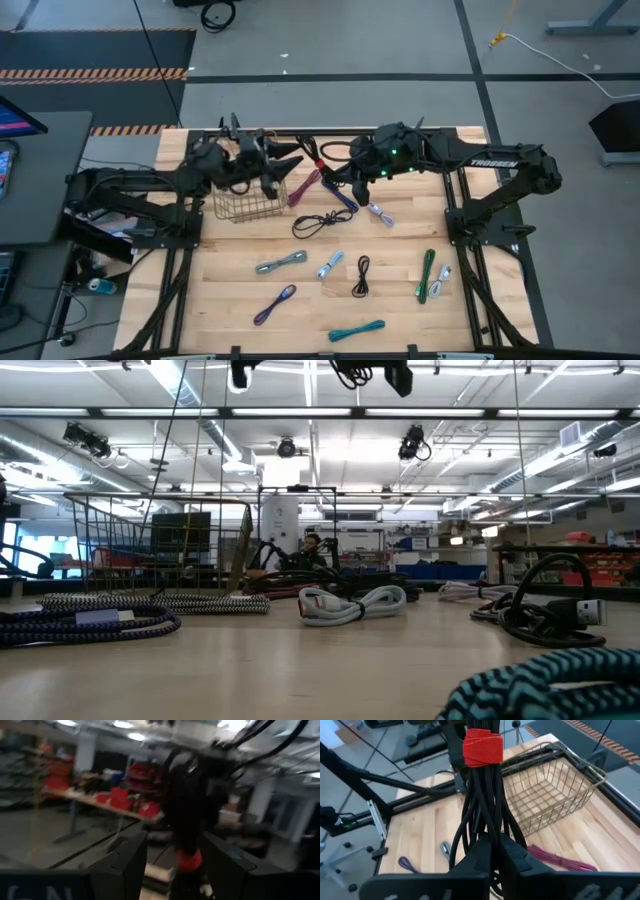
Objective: Pick and place USB-C Cables
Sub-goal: Put the top black charger cable into the gold wire basket
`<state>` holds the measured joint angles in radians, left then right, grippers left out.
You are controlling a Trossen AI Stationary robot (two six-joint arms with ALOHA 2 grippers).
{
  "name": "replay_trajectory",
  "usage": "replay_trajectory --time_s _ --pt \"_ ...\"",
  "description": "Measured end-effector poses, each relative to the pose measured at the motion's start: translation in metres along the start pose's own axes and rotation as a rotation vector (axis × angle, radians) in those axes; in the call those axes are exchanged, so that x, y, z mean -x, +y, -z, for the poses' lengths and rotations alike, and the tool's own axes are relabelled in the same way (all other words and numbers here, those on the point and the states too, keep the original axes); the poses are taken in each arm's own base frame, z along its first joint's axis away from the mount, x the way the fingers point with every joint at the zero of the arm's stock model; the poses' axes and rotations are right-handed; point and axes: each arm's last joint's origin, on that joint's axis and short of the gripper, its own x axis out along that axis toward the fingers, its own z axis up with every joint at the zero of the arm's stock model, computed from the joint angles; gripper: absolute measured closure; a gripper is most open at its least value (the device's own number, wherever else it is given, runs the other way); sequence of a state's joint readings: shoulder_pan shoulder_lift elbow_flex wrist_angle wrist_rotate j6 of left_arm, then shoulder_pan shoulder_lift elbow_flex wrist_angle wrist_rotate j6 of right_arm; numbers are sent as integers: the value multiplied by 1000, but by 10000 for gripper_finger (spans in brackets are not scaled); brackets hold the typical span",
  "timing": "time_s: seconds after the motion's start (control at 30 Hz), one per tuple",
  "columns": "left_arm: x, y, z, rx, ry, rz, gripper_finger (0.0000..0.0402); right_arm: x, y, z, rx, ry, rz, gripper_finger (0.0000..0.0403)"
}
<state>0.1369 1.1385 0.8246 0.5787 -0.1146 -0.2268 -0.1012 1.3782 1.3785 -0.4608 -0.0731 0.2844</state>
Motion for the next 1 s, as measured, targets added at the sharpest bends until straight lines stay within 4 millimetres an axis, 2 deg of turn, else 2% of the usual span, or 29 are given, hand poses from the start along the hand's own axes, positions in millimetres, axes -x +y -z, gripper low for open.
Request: replay_trajectory --time_s 0.37,0.67,0.87,1.0 --pt "-1 4 -1 20 1 18 214 -5 3 -1 5 -17 -23 387" --pt "-3 17 -2 15 -2 -32 214 -5 9 -3 14 -42 -69 388" --pt "-3 16 -2 75 31 106 212 -11 10 0 24 -20 -70 388" --pt "-2 12 -1 89 40 137 195 -17 9 2 23 -5 -71 388"
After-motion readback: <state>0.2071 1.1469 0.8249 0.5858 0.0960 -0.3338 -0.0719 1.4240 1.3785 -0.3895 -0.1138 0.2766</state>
